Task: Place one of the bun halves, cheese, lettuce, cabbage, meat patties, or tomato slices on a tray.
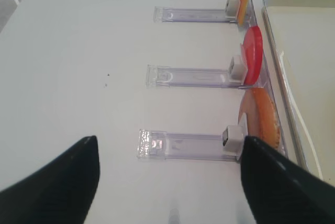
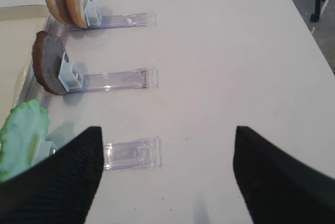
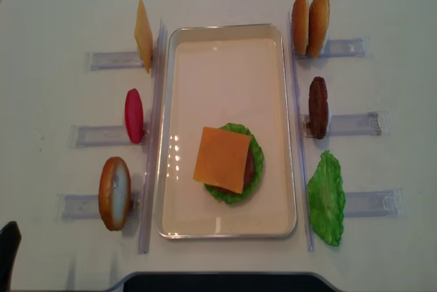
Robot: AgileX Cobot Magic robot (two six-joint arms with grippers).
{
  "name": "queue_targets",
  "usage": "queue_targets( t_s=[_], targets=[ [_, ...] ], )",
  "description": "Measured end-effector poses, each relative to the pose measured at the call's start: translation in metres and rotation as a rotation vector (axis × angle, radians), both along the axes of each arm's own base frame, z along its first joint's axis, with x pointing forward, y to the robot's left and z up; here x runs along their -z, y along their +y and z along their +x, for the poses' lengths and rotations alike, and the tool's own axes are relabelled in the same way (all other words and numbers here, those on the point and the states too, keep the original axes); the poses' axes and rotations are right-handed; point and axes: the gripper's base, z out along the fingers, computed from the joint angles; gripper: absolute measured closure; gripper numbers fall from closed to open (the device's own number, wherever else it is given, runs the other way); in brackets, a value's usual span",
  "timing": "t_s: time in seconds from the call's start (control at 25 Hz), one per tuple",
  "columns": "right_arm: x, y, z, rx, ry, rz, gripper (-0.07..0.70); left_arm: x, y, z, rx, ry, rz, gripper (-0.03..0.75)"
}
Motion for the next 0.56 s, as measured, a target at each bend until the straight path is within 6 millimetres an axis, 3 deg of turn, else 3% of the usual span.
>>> queue_targets(
  t_s=[0.56],
  targets=[
    [0.0, 0.0, 0.0, 0.0, 0.0, 0.0, 0.108, 0.0, -0.0009, 0.0001, 0.014, 0.0, 0.003, 0.071]
  ],
)
